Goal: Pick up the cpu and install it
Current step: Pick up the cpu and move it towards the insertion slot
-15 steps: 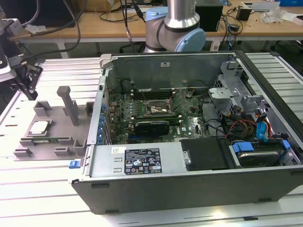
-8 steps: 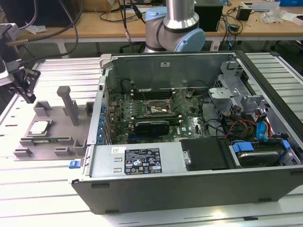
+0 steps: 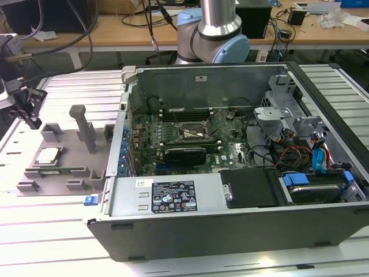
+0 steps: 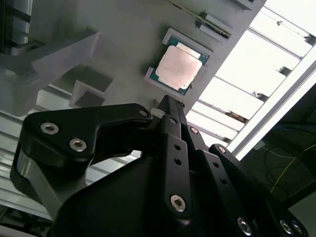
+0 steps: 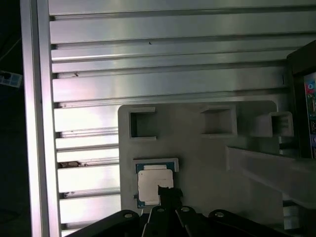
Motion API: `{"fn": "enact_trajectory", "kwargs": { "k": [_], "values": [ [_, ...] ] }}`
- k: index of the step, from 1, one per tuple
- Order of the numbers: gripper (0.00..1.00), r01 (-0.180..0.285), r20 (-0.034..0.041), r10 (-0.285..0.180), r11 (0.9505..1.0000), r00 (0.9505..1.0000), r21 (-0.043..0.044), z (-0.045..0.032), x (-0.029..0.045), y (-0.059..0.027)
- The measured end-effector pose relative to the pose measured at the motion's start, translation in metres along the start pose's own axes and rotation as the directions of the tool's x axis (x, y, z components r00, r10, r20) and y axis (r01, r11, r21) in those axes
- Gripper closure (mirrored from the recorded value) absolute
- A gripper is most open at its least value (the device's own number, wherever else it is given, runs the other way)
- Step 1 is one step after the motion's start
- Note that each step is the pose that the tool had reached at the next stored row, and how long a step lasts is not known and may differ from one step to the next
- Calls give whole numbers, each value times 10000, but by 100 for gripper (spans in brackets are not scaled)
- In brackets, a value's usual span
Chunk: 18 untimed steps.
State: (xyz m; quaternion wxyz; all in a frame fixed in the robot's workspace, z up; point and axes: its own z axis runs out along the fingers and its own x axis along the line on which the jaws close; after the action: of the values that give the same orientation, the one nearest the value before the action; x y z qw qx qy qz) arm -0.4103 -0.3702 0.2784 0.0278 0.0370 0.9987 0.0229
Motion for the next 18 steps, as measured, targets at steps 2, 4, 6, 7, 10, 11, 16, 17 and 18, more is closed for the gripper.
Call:
{"fn": "enact_trajectory", "kwargs": {
  "k": [2, 4, 6, 7, 10, 11, 16, 17, 18],
  "values": [
    [89, -1, 0, 1, 10000, 10000, -3, 49, 20, -10],
    [89, -2, 0, 2, 10000, 10000, -4, 93, 26, -21],
    [89, -2, 0, 2, 10000, 10000, -3, 157, 28, -43],
    [89, -2, 0, 2, 10000, 10000, -3, 205, 30, -59],
    [89, -2, -1, 2, 10000, 10000, -3, 265, 32, -83],
    [89, -2, -2, 2, 10000, 10000, -3, 281, 32, -88],
    [89, -2, -19, 2, 10000, 10000, -1, 367, 36, -107],
    [89, -3, -23, 3, 10000, 10000, -1, 383, 37, -109],
    [89, -4, -28, 4, 10000, 10000, -1, 400, 38, -111]
  ]
}}
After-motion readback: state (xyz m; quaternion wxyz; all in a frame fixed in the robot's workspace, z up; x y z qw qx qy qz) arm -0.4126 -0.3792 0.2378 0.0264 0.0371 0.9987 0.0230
